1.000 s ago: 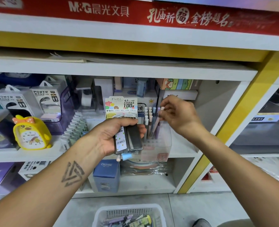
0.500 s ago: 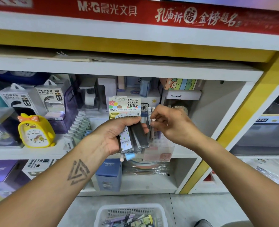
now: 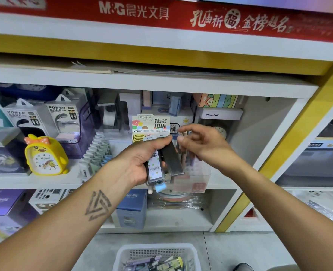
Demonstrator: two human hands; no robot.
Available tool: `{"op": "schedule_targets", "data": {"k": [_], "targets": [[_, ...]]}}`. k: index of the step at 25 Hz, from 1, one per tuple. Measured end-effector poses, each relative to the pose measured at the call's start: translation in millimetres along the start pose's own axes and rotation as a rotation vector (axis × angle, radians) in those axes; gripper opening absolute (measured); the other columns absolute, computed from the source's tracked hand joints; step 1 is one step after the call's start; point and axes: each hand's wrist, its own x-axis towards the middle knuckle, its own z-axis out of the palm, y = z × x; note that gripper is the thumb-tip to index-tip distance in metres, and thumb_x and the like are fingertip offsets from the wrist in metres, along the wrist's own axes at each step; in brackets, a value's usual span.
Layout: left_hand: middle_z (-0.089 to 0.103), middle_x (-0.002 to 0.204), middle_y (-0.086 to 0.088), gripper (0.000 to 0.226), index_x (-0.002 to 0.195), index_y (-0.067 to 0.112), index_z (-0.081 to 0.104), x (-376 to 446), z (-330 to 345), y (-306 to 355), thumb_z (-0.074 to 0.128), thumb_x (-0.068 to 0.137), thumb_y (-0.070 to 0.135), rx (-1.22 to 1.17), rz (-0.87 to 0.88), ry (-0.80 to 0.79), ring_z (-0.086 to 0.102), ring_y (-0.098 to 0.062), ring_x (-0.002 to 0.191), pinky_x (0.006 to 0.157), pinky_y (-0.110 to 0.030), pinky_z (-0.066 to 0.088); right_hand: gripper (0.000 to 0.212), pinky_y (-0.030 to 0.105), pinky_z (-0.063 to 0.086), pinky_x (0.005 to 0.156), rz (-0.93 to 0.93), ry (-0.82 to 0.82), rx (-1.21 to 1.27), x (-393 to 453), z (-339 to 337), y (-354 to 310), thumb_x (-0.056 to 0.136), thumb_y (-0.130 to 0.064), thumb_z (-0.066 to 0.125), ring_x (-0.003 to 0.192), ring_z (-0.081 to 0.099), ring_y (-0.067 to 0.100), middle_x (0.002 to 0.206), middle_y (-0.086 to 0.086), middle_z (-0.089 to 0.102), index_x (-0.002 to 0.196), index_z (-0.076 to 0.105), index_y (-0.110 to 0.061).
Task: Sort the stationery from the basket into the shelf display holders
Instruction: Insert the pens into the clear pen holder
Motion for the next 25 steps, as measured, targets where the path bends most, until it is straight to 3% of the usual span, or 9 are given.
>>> {"op": "schedule_targets", "data": {"k": [3, 5, 9, 12, 16, 19, 22, 25], "targets": [[0.074, 0.097, -0.018, 0.03, 0.106, 0.008, 0.072, -2, 1, 0, 0.078, 0.078, 0.02, 0.054, 0.011, -0.056, 0.072, -0.03, 0.069, 0.045, -0.029, 0.053, 0.043, 0.033, 0.041, 0.05, 0.072, -0.158, 0.228, -3, 8, -5, 0.078, -0.025, 0.082, 0.062, 0.055, 0.028, 0.074, 0.013, 0.065, 0.118, 0.066, -0.017], [0.072, 0.105, -0.021, 0.042, 0.109, 0.008, 0.073, -3, 1, 0, 0.082, 0.073, 0.026, 0.125, 0.026, -0.051, 0.07, -0.031, 0.077, 0.045, -0.026, 0.051, 0.041, 0.029, 0.042, 0.047, 0.066, -0.172, 0.264, -2, 8, -9, 0.077, -0.011, 0.083, 0.058, 0.055, 0.025, 0.075, 0.015, 0.063, 0.114, 0.066, -0.006], [0.07, 0.075, -0.011, 0.038, 0.104, 0.009, 0.07, -4, -2, 6, 0.081, 0.074, 0.029, 0.086, 0.026, -0.051, 0.06, -0.019, 0.048, 0.041, -0.021, 0.046, 0.035, 0.024, 0.04, 0.04, 0.113, -0.077, 0.397, 1, -1, -16, 0.082, 0.01, 0.072, 0.048, 0.054, 0.019, 0.082, 0.022, 0.068, 0.108, 0.053, -0.002], [0.068, 0.072, -0.01, 0.039, 0.102, 0.011, 0.068, -1, -11, 12, 0.082, 0.069, 0.025, 0.08, 0.022, 0.018, 0.052, -0.014, 0.044, 0.04, -0.019, 0.043, 0.035, 0.023, 0.039, 0.039, 0.108, 0.048, 0.377, 4, -9, -14, 0.082, 0.014, 0.064, 0.045, 0.053, 0.018, 0.098, 0.017, 0.075, 0.112, 0.053, -0.001], [0.059, 0.058, -0.003, 0.017, 0.082, 0.012, 0.067, -3, -21, 15, 0.079, 0.075, 0.021, 0.041, 0.008, 0.079, 0.05, -0.012, 0.042, 0.038, -0.017, 0.042, 0.031, 0.023, 0.052, 0.051, 0.067, 0.076, 0.36, 5, -18, -13, 0.077, -0.003, 0.082, 0.057, 0.064, 0.024, 0.08, 0.021, 0.069, 0.103, 0.065, 0.005], [0.05, 0.053, -0.001, 0.023, 0.07, 0.013, 0.061, -4, -27, 19, 0.08, 0.077, 0.025, 0.009, -0.019, 0.115, 0.048, -0.013, 0.04, 0.038, -0.017, 0.042, 0.031, 0.027, 0.061, 0.069, 0.074, -0.001, 0.409, 3, -22, -14, 0.082, -0.005, 0.075, 0.076, 0.073, 0.032, 0.09, 0.024, 0.072, 0.107, 0.063, 0.008], [0.049, 0.056, -0.003, 0.026, 0.071, 0.012, 0.055, -8, -31, 23, 0.074, 0.08, 0.028, -0.009, -0.051, 0.146, 0.048, -0.016, 0.044, 0.041, -0.02, 0.043, 0.017, 0.032, 0.063, 0.07, 0.023, 0.009, 0.234, 7, -11, -13, 0.094, 0.0, 0.063, 0.077, 0.075, 0.033, 0.088, 0.028, 0.07, 0.108, 0.06, 0.008], [0.048, 0.059, -0.004, 0.029, 0.072, 0.011, 0.053, -10, -32, 25, 0.066, 0.084, 0.034, -0.022, -0.053, 0.164, 0.048, -0.017, 0.046, 0.043, -0.02, 0.043, 0.006, 0.029, 0.061, 0.062, -0.036, 0.065, -0.017, 10, 9, -14, 0.095, -0.003, 0.064, 0.066, 0.074, 0.023, 0.079, 0.022, 0.071, 0.096, 0.065, -0.01]]}}
